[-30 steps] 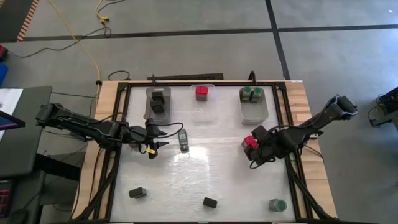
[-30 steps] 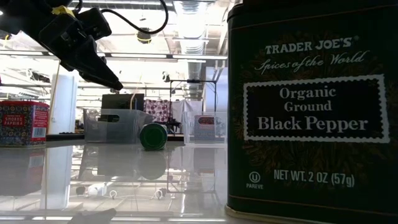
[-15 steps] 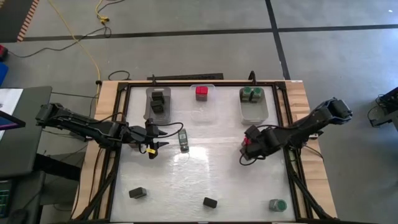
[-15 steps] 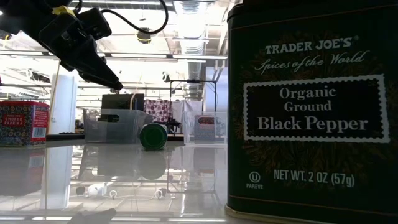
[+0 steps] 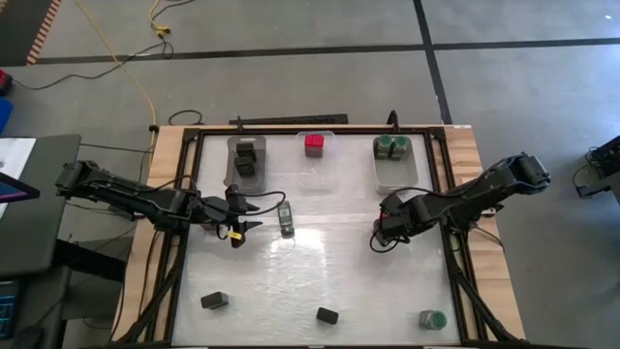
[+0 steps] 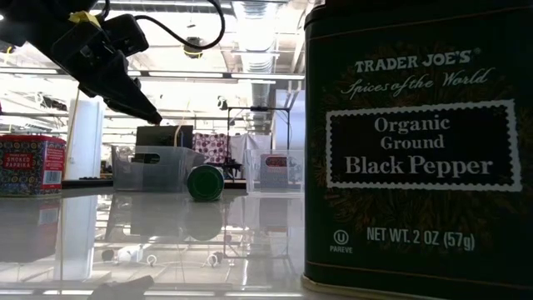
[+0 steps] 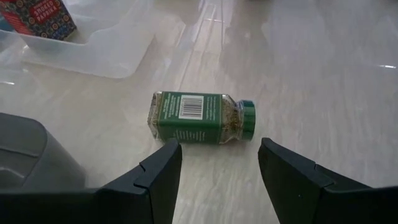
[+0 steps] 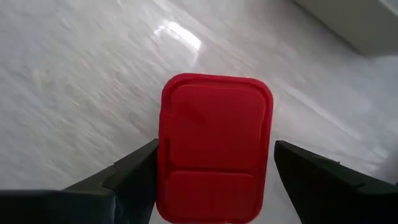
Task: Sort spices by type
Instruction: Put the red seasoning can into the transparent bin
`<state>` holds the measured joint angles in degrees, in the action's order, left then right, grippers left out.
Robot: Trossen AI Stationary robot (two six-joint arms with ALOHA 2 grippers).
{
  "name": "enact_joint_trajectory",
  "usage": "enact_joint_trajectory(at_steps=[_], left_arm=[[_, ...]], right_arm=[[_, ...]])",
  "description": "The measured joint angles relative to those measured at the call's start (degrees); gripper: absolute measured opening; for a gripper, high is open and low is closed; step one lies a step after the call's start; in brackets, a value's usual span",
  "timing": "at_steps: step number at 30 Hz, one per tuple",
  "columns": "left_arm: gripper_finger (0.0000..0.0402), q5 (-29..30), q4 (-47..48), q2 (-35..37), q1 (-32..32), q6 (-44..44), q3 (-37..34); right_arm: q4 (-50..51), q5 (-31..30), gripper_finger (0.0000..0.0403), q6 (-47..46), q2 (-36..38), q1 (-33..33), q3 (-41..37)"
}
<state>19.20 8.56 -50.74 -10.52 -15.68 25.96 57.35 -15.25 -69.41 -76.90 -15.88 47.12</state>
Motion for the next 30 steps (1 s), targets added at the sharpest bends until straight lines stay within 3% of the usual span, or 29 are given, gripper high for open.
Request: enact_joint_trajectory(at_steps=[9,17,30], left_arm=[[0.0204,0.04,-0.02,0.02,0.0,0.94,0.02],[0.0204,0.04,-0.31,0.0,0.0,1.92,0.0],[0.0204,0.04,-0.31,0.01,0.0,1.38,0.02]], right_arm=[[-0.86,-0.09,0.0296,3.41,0.0,0.59,-0.08],[-1.17,-0.12,0.0243,4.24,0.0,0.72,-0.1],[-1.43,1.61,0.0241,12.37,0.02,2.89,0.58]])
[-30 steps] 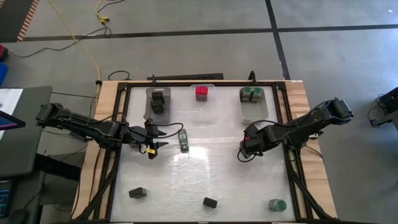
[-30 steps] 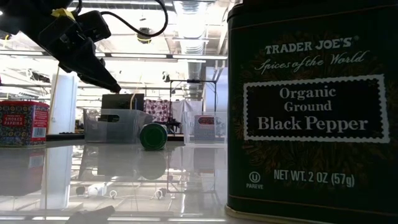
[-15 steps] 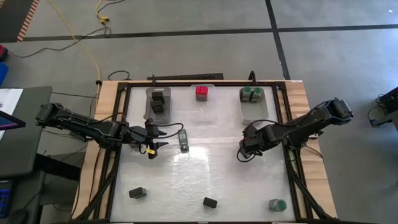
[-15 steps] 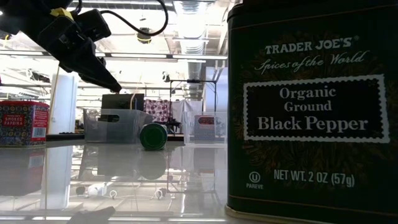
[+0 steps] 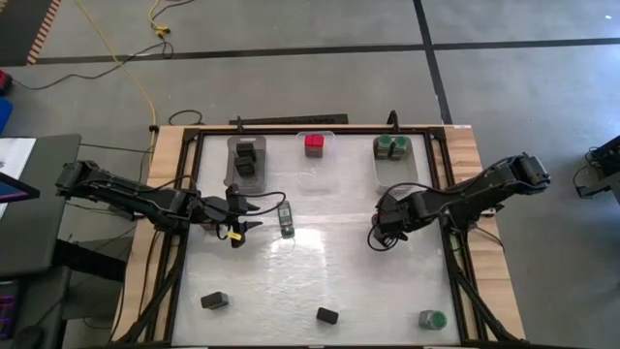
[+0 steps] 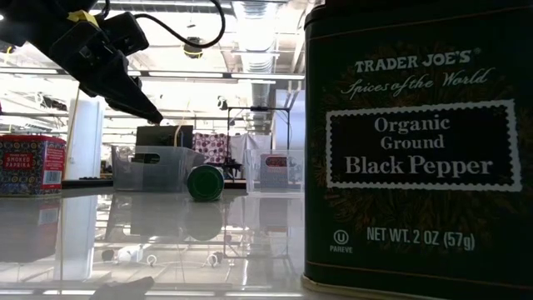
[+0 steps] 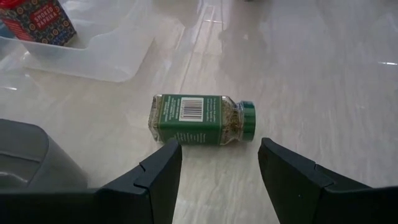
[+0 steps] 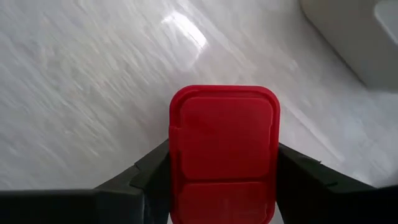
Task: Sort spices by type
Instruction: Put the red seasoning can into the transparent bin
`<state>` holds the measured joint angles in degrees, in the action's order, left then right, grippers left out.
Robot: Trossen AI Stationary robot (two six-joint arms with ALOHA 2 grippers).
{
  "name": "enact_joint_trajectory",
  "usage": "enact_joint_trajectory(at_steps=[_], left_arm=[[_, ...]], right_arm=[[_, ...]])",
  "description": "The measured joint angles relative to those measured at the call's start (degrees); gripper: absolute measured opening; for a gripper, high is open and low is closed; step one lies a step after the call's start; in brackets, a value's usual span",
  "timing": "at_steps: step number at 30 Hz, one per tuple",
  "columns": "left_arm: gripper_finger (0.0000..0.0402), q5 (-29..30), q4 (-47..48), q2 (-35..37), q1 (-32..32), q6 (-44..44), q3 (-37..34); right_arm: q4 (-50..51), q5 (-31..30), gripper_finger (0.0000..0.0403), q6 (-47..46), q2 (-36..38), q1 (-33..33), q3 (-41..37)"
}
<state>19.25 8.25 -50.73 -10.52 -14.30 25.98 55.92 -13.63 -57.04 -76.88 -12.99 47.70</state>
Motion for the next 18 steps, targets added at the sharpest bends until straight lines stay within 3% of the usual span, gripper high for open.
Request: enact_joint_trajectory(at_steps=[7,13,18], left_arm=[[0.0204,0.0,0.04,-0.01,0.0,0.19,0.0],[0.0204,0.0,0.04,-0.01,0.0,0.06,0.0],[0.0204,0.0,0.11,-0.01,0.0,0.1,0.0]], right_arm=[[-7.46,0.25,0.0241,16.24,-0.04,4.0,9.62],[-8.15,0.34,0.0241,33.5,-0.6,12.9,21.6],[-7.01,2.58,0.0241,47.25,-5.9,20.64,32.21]])
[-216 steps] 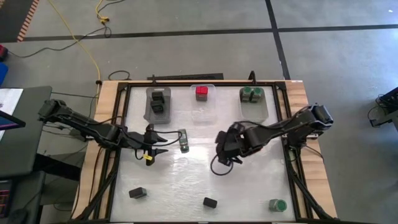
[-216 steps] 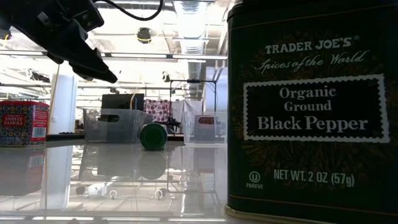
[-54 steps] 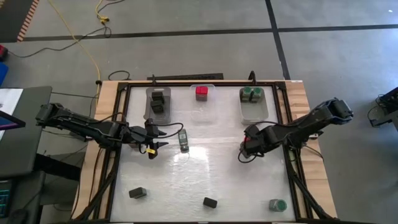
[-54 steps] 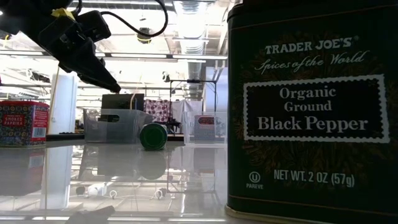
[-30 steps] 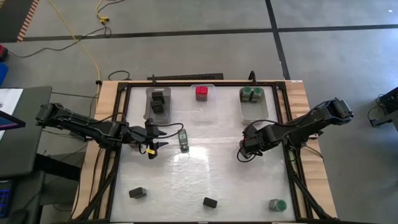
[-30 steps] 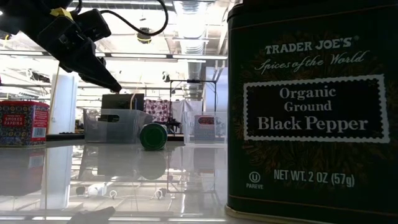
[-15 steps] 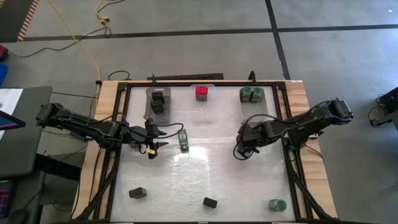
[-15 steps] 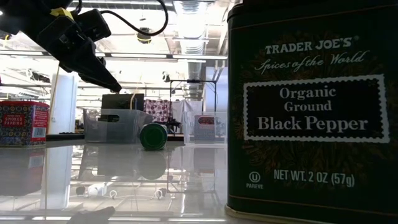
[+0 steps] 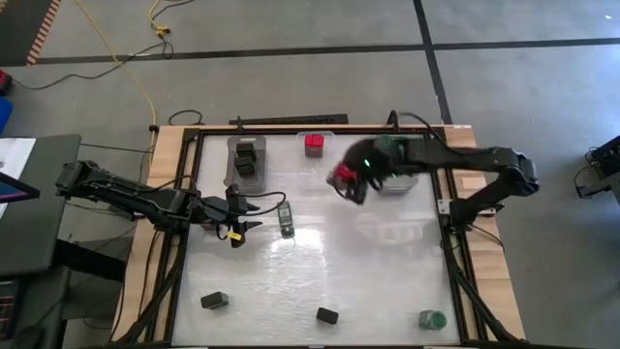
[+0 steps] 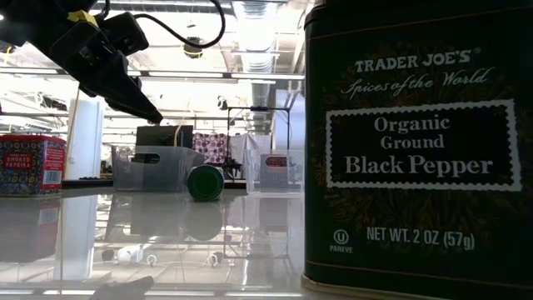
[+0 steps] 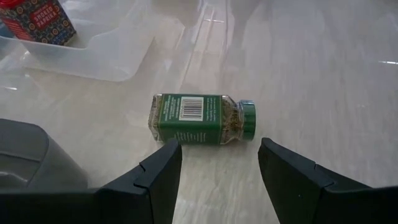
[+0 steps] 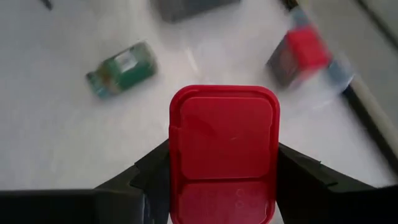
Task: Sort spices by type
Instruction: Put the red seasoning can into the transparent bin
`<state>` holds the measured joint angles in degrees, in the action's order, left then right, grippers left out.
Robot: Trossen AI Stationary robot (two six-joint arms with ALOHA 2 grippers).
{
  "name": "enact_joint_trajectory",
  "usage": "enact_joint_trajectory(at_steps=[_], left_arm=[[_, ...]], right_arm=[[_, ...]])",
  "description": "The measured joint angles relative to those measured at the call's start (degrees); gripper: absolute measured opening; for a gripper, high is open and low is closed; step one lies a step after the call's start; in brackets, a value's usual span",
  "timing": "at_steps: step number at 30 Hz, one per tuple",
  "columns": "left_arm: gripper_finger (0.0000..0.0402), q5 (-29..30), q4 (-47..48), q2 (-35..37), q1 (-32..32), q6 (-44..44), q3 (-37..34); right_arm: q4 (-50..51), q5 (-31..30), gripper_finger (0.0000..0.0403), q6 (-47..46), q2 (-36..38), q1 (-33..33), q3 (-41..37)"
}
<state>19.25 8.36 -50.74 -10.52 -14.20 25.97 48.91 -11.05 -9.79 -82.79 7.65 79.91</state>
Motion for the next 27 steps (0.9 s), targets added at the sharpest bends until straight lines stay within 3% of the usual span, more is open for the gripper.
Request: enact_joint_trajectory(at_steps=[12,20,27], left_arm=[[0.0204,0.0,3.04,0.02,0.0,-0.06,0.0],[0.0204,0.0,4.43,0.01,0.0,-0.15,0.0],[0.0204,0.03,4.46,0.0,0.0,-0.14,0.0]], right_arm=[[4.0,11.84,0.0241,25.63,-23.82,12.65,21.3],[2.94,14.04,0.0241,35.92,-30.34,19.25,22.24],[1.4,15.99,0.0241,42.42,-34.21,20.93,22.24]])
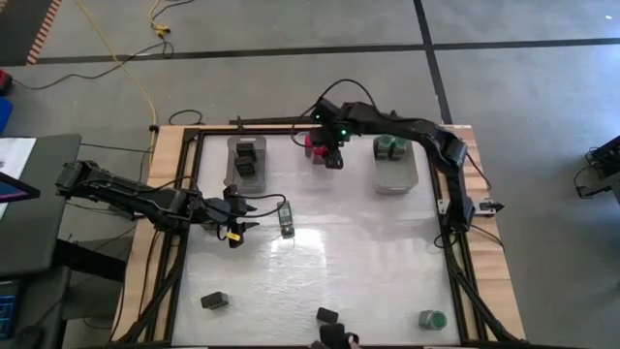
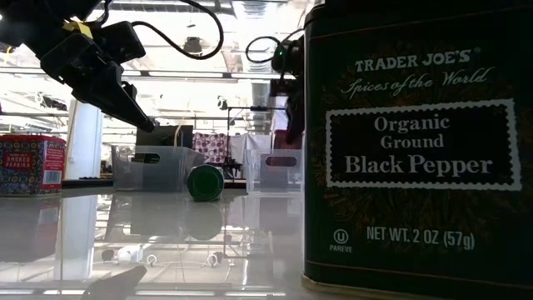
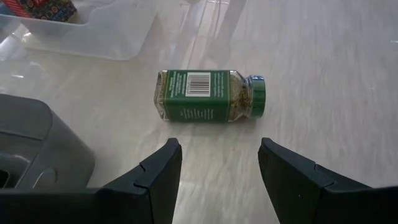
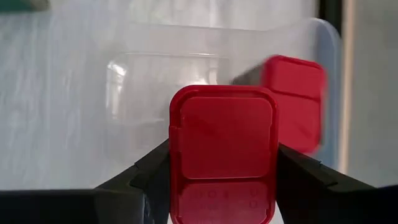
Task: Sort spices by type
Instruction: Put the red seasoning can into the transparent bin
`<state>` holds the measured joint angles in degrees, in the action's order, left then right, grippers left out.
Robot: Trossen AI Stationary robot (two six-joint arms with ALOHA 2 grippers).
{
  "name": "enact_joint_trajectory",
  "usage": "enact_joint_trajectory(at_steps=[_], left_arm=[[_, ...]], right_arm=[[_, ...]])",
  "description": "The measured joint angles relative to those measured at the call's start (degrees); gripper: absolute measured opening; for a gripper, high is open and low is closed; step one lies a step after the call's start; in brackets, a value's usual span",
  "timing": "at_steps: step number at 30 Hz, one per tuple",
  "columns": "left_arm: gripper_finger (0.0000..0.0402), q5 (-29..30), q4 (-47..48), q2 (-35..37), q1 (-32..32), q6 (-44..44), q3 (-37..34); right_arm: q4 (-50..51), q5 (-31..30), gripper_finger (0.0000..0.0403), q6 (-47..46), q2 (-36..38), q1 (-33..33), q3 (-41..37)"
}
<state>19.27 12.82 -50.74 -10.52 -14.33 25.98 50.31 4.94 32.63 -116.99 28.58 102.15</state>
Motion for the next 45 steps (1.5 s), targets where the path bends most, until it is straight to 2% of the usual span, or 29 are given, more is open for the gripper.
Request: enact_joint_trajectory(at_steps=[9,28,45], left_arm=[[0.0204,0.08,-0.02,0.02,0.0,0.27,0.0],[0.0204,0.17,0.22,0.0,0.0,0.6,0.0],[0.0204,0.17,0.22,0.02,0.0,1.12,0.0]], right_arm=[[-2.42,0.38,0.0241,2.36,-3.42,-0.16,0.0],[-1.4,0.57,0.0256,3.46,-3.38,-2.45,0.0],[-2.59,0.51,0.0258,3.42,-3.36,-1.96,0.0]])
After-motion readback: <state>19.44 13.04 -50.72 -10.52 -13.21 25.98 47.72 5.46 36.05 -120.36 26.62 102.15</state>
